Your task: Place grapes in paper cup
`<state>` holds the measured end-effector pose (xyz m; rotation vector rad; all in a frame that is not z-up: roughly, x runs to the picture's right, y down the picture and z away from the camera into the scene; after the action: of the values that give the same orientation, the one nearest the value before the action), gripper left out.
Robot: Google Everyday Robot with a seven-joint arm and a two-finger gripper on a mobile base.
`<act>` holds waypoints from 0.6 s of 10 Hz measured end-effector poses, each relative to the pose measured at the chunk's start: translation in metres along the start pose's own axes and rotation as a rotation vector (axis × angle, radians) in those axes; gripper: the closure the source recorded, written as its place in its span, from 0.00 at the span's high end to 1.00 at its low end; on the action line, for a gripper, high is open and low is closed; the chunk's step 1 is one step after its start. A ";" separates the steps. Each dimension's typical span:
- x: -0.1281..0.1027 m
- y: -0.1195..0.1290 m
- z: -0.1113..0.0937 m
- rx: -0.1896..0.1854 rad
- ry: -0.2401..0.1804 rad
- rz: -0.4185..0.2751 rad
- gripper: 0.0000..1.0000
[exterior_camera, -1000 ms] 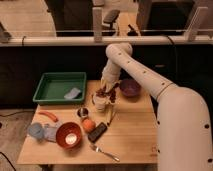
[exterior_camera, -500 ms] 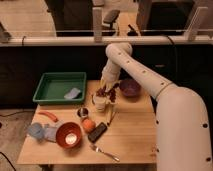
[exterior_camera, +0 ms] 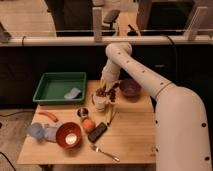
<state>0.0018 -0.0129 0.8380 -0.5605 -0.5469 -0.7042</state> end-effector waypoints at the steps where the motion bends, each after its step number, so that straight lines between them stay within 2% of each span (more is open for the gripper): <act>1: 0.000 0.000 0.000 0.000 -0.001 -0.002 0.05; 6: 0.001 0.000 0.001 -0.001 -0.003 -0.014 0.05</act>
<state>0.0016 -0.0129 0.8390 -0.5589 -0.5537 -0.7174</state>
